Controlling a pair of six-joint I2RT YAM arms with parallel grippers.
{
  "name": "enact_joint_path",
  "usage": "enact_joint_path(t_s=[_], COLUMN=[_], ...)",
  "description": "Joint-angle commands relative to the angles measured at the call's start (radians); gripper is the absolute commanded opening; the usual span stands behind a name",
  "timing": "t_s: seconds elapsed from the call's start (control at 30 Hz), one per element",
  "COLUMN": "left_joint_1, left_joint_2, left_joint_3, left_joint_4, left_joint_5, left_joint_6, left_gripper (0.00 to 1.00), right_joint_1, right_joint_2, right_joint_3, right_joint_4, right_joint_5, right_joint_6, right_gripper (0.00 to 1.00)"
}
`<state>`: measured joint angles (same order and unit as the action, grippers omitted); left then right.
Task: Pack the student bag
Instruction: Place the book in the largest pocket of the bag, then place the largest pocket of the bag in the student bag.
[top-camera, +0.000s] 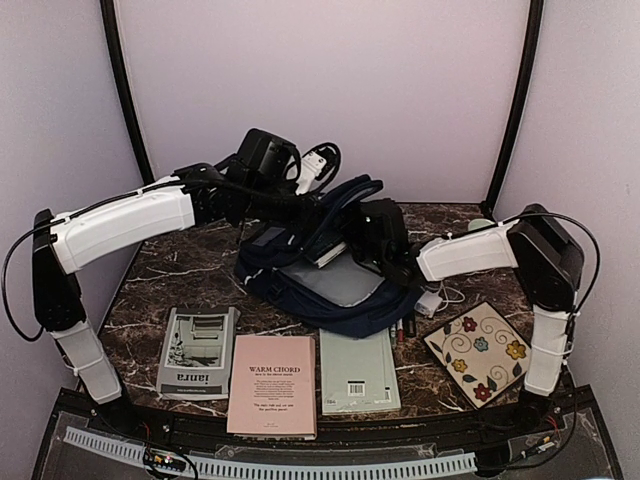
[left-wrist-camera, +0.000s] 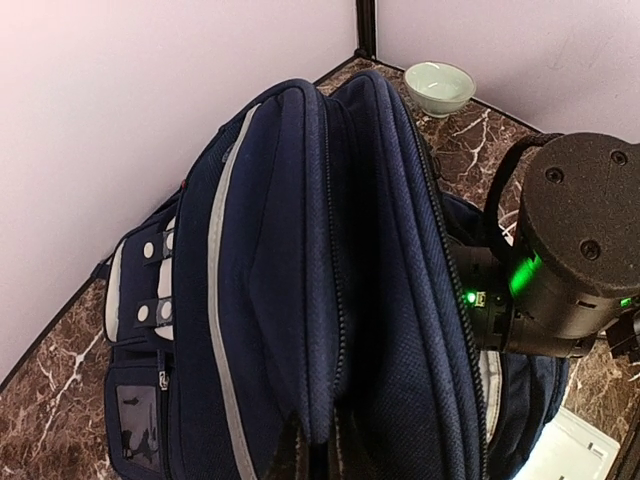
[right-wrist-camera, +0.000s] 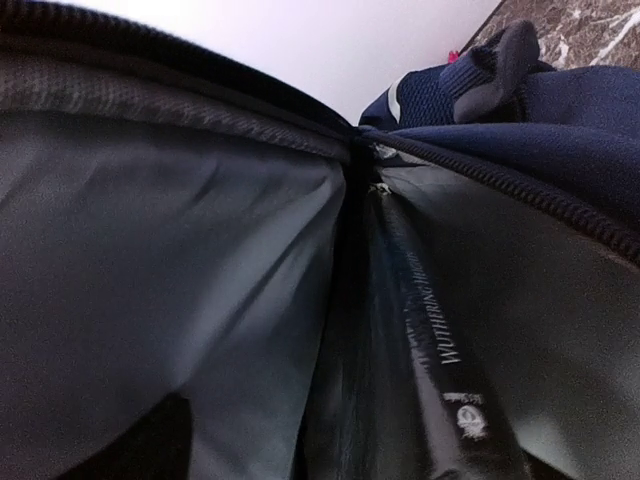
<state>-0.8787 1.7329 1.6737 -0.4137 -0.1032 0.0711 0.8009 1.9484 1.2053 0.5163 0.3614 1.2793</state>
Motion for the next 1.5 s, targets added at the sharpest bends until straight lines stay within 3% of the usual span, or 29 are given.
enact_joint_path(t_s=[0.0,0.13,0.23,0.37,0.5,0.63,0.73,0.83,0.97,1.23,1.27,1.37,1.47], left_joint_1=[0.000,0.029,0.047,0.056,0.060,0.062,0.062,0.063,0.063,0.069,0.069,0.069,0.069], left_joint_2=[-0.115,-0.135,-0.161,-0.194,-0.222,-0.221,-0.229,-0.242,-0.250,-0.242,-0.240,-0.253,-0.323], left_joint_3=[0.015,-0.056,-0.124,-0.193,-0.258,-0.292,-0.321,-0.346,-0.374,-0.391,-0.391,-0.379,-0.407], left_joint_4=[0.203,0.215,0.223,0.231,0.263,0.264,0.274,0.280,0.280,0.187,0.161,0.062,-0.030], left_joint_5=[0.009,-0.007,-0.019,-0.010,0.009,-0.002,-0.002,-0.009,-0.003,0.058,0.083,0.132,0.137], left_joint_6=[0.014,-0.029,-0.054,-0.069,-0.070,-0.070,-0.071,-0.070,-0.069,-0.061,-0.065,-0.091,-0.143], left_gripper=[0.00,0.00,0.00,0.00,0.00,0.00,0.00,0.00,0.00,0.00,0.04,0.57,0.77], right_joint_1=[0.010,0.008,0.008,0.003,-0.010,-0.008,0.005,0.029,0.069,0.178,0.193,0.236,0.282], right_joint_2=[-0.086,-0.261,-0.395,-0.545,-0.631,-0.645,-0.639,-0.649,-0.655,-0.567,-0.555,-0.517,-0.487], right_joint_3=[-0.016,-0.122,-0.155,-0.161,-0.179,-0.214,-0.284,-0.356,-0.426,-0.359,-0.352,-0.315,-0.291], right_joint_4=[0.012,-0.172,-0.406,-0.827,-1.053,-1.067,-0.986,-0.911,-0.853,-0.863,-0.852,-0.840,-0.783], right_joint_5=[-0.001,-0.044,-0.091,0.023,0.116,-0.107,-0.361,-0.498,-0.496,-0.439,-0.442,-0.439,-0.456], right_joint_6=[-0.092,-0.315,-0.505,-0.655,-0.694,-0.706,-0.662,-0.582,-0.523,-0.536,-0.536,-0.533,-0.517], right_gripper=[0.92,0.95,0.97,1.00,1.00,0.96,0.83,0.75,0.70,0.68,0.68,0.69,0.69])
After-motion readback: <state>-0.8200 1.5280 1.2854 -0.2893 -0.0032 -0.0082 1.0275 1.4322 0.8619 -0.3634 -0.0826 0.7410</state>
